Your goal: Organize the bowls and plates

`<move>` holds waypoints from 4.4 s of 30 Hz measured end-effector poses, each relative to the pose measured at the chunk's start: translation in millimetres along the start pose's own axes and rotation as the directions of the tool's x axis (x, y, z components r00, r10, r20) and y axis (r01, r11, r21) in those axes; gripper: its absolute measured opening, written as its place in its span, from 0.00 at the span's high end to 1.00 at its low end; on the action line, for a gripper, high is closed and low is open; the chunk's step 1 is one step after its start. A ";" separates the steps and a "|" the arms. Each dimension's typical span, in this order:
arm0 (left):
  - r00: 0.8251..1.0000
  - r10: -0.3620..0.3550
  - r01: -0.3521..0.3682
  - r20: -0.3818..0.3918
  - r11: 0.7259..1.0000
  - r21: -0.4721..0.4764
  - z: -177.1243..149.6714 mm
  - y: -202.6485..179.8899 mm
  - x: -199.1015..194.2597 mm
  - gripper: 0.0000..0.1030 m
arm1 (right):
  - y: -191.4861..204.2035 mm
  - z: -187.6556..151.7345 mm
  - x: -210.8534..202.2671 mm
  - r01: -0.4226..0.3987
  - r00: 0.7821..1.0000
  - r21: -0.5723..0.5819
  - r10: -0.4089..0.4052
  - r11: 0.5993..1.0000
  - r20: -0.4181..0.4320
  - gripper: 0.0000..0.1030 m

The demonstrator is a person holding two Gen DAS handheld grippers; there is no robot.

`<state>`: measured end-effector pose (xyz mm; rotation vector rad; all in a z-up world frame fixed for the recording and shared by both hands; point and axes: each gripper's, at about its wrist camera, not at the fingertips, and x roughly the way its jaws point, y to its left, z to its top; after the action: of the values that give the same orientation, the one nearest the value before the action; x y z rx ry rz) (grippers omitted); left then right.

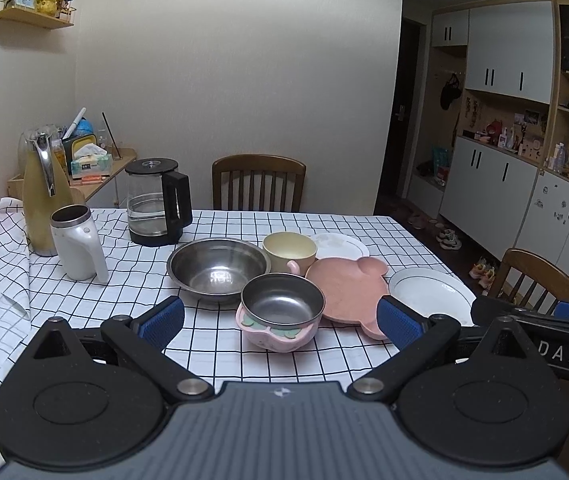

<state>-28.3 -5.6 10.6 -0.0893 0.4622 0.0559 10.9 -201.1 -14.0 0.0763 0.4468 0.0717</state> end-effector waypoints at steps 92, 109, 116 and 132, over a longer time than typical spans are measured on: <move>0.834 -0.130 0.064 -0.536 0.988 -0.140 1.7 -206.1 298.0 0.01 | -228.4 63.1 333.9 -0.238 0.832 -0.115 0.141 0.965 -0.537 0.20; 0.717 -0.218 -0.061 -0.662 0.927 -0.371 -22.2 -197.4 351.3 0.37 | -230.7 77.4 437.2 -0.373 0.682 -0.139 0.170 0.917 -0.711 0.58; 0.696 -0.243 -0.115 -0.675 0.891 -0.440 -32.3 -184.6 362.3 0.56 | -230.1 74.2 452.9 -0.406 0.632 -0.071 0.224 0.911 -0.742 0.74; 0.702 -0.249 -0.099 -0.667 0.894 -0.437 -36.3 -175.6 365.5 0.86 | -242.8 71.6 446.9 -0.400 0.626 0.006 0.278 0.917 -0.729 0.83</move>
<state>295.3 -171.6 -172.5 -0.6066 1.2337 0.0411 456.6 -408.3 -162.9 -0.0311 1.2250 0.5343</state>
